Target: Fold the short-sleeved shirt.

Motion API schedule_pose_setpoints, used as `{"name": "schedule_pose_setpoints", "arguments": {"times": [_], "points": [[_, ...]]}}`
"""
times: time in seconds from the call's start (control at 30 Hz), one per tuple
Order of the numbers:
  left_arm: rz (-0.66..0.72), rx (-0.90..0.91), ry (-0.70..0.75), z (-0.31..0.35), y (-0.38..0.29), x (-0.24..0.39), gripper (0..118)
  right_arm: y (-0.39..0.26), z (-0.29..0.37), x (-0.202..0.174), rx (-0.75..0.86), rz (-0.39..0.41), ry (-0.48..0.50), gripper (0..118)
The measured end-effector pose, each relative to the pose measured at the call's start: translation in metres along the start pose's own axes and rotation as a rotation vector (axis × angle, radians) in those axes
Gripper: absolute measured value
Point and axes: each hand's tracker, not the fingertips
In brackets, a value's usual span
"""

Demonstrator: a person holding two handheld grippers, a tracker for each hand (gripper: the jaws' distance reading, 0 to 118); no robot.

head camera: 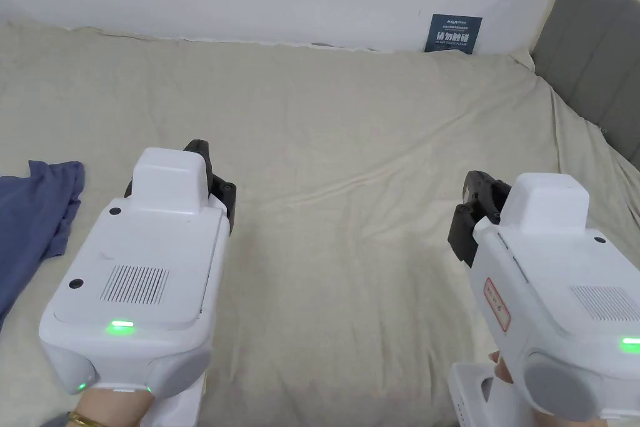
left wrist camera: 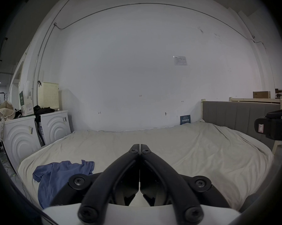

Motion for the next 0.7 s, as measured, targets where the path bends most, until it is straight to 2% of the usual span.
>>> {"name": "schedule_pose_setpoints", "arguments": {"times": [0.7], "points": [[0.023, -0.002, 0.017, -0.0003, -0.0005, -0.0044, 0, -0.0013, 0.0043, -0.0038, -0.013, 0.011, 0.001, 1]]}}
